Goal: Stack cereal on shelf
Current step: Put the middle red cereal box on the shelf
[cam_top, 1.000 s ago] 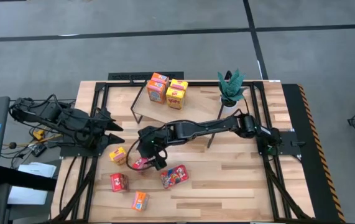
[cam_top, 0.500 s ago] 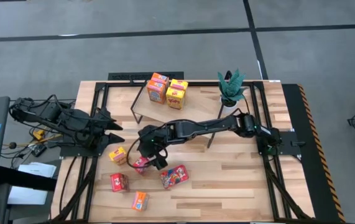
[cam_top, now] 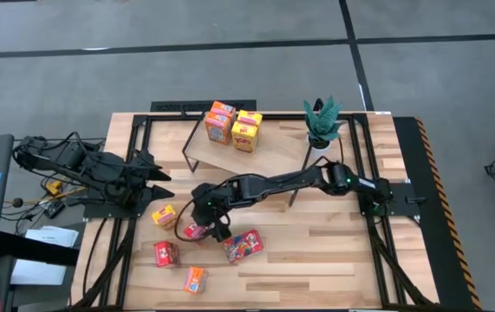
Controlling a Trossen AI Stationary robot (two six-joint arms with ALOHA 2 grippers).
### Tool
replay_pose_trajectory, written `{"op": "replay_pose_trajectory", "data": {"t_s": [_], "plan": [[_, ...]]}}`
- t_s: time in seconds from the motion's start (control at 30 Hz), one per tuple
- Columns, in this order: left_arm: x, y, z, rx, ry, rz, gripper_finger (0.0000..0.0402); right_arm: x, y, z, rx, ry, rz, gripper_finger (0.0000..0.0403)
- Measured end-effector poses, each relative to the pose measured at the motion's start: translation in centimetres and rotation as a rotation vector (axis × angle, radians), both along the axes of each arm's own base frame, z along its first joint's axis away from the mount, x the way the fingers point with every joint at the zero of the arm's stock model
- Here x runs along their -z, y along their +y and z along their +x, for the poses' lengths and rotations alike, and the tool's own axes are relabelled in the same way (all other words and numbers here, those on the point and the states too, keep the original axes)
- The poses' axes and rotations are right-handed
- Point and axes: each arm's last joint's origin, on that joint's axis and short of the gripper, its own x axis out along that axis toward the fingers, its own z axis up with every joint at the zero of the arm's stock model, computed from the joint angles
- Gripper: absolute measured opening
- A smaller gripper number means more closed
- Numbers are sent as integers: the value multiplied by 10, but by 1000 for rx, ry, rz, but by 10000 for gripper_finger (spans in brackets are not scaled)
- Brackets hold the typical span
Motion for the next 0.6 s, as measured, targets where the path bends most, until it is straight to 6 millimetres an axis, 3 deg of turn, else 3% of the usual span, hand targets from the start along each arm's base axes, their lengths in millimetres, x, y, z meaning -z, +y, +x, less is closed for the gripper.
{"op": "replay_pose_trajectory", "data": {"t_s": [0.3, 0.6], "plan": [[0, 0, 0, -1, -1, -2, 300, -5, -2, -1, 8, 5, 3, 350], [0, 0, 0, -1, -1, -2, 300, -6, -3, -3, 9, 25, 2, 294]]}}
